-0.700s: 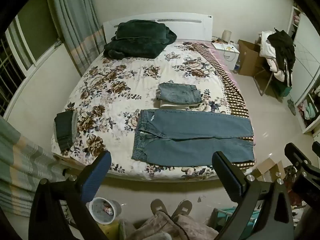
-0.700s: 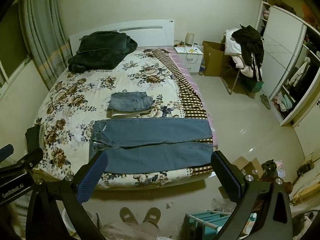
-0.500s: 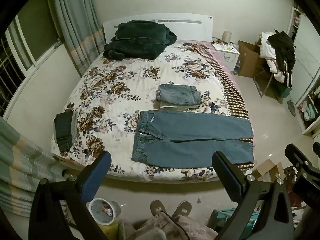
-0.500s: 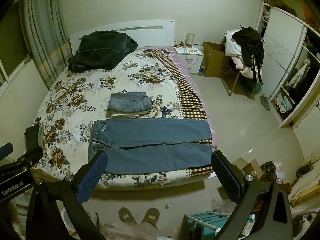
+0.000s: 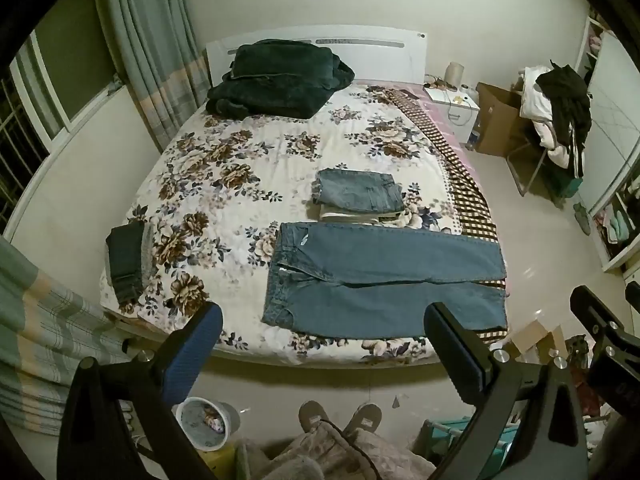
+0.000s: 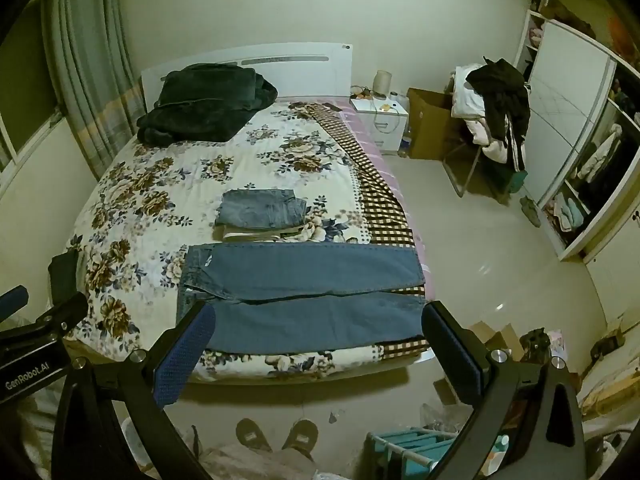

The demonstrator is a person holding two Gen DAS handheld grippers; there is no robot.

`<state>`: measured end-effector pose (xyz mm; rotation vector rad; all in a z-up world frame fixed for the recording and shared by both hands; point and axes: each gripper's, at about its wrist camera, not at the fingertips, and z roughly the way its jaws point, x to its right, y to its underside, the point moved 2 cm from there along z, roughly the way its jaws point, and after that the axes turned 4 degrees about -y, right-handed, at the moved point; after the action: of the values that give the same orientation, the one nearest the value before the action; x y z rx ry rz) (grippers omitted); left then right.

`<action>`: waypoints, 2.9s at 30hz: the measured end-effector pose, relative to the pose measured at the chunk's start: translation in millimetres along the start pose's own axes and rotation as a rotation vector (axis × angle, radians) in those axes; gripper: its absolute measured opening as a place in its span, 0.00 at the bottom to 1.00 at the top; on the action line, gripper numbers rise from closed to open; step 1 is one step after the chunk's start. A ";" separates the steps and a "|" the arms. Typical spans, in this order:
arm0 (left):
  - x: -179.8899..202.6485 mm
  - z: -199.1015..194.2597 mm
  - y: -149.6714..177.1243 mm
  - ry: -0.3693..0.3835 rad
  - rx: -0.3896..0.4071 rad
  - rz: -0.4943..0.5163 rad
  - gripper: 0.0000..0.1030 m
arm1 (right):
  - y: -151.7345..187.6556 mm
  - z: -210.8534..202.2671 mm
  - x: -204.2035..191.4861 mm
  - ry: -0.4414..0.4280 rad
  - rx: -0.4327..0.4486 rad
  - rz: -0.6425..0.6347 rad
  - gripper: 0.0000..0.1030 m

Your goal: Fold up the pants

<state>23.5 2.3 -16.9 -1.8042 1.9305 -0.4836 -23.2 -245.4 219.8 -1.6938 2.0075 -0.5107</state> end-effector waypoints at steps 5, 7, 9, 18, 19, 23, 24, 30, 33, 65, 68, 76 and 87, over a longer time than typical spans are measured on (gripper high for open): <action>3.5 2.6 -4.2 -0.002 0.002 -0.003 1.00 | -16.8 -0.2 -10.2 -0.001 0.000 -0.013 1.00; 3.2 1.8 -4.7 -0.001 0.003 -0.003 1.00 | -17.3 -0.5 -11.4 -0.001 0.000 -0.014 1.00; 3.9 -0.3 -2.9 0.001 0.005 -0.002 1.00 | -15.3 -0.2 -11.8 0.001 0.000 -0.012 1.00; 4.5 -1.0 -23.4 0.011 0.006 -0.012 1.00 | -17.0 0.5 -16.4 0.000 -0.001 -0.013 1.00; 4.5 -1.0 -23.2 0.011 0.006 -0.013 1.00 | -17.3 0.5 -16.9 -0.001 -0.001 -0.012 1.00; 4.5 -1.1 -22.2 0.010 0.008 -0.014 1.00 | -18.4 0.8 -21.1 -0.001 -0.001 -0.014 1.00; 4.4 -1.0 -22.7 0.012 0.009 -0.014 1.00 | -18.2 0.6 -20.5 0.000 -0.002 -0.015 1.00; 4.5 -1.3 -21.7 0.013 0.011 -0.015 1.00 | -19.3 0.3 -22.7 -0.004 -0.003 -0.012 1.00; 4.4 -1.2 -21.3 0.016 0.011 -0.016 1.00 | -17.2 0.5 -22.3 -0.003 -0.002 -0.011 1.00; 3.9 -1.1 -20.9 0.024 0.014 -0.024 1.00 | -19.5 1.2 -26.3 -0.006 -0.009 -0.011 1.00; 5.6 -0.8 -24.5 0.026 0.013 -0.025 1.00 | -19.1 1.5 -25.5 -0.007 -0.010 -0.009 1.00; 13.9 2.6 -28.6 0.035 0.010 -0.014 1.00 | -17.2 6.4 -30.7 0.002 -0.018 0.004 1.00; 10.7 92.5 -45.4 -0.036 -0.006 -0.011 1.00 | -2.8 101.4 15.4 0.119 -0.065 0.209 1.00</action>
<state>111.6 -7.5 -70.7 -1.8154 1.9011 -0.4464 34.4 -259.7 136.2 -1.4982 2.2772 -0.4875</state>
